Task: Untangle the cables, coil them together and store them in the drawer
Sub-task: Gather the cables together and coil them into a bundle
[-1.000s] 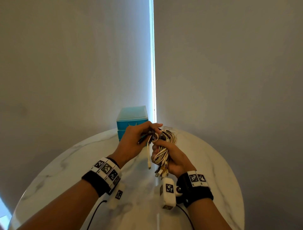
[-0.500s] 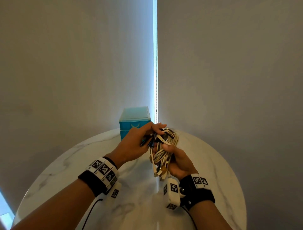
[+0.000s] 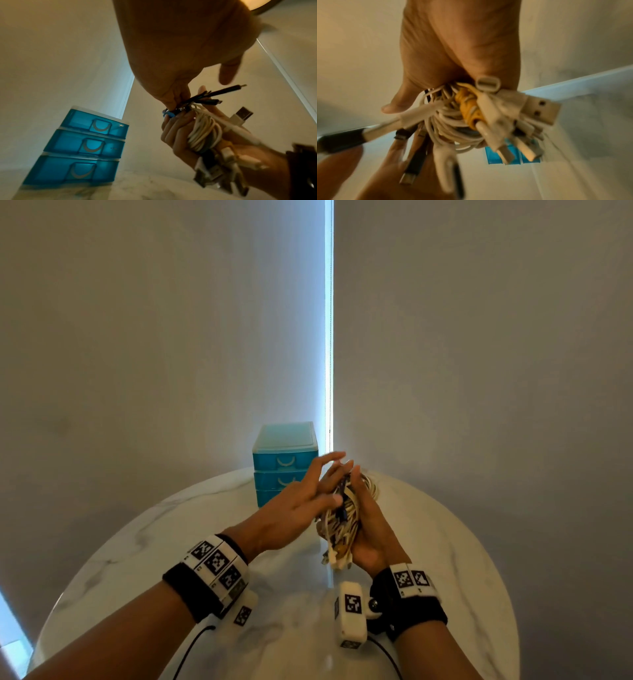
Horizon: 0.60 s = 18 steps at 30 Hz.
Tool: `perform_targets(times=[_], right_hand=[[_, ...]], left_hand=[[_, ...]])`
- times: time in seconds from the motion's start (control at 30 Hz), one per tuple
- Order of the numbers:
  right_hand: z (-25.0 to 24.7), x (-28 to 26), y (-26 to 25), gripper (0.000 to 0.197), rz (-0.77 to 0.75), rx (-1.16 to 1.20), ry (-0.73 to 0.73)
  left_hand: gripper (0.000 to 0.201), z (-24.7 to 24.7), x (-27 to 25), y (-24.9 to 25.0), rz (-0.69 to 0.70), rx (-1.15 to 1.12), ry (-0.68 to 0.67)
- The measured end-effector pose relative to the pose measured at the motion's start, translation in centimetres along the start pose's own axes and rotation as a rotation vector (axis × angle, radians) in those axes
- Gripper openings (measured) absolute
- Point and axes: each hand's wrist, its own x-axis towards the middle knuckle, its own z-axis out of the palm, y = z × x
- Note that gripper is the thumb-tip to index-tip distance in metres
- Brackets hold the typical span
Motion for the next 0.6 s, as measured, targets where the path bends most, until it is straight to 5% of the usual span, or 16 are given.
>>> perform_targets(times=[0.1,0.23,0.6], right_hand=[[0.1,0.2,0.1,0.050,-0.065,-0.012,0.019],[-0.6,0.7,0.2,0.059,-0.087,-0.048,0.022],[-1.9,0.8,0.1,0.039,-0.130,-0.178,0.030]], left_hand=[[0.060,0.2,0.7,0.6,-0.025,-0.117,0.055],[0.074,0.4,1.7,0.6,-0.028,0.006,-0.004],[0.110,-2.1,2.7,0.2,-0.038,0.215,-0.126]])
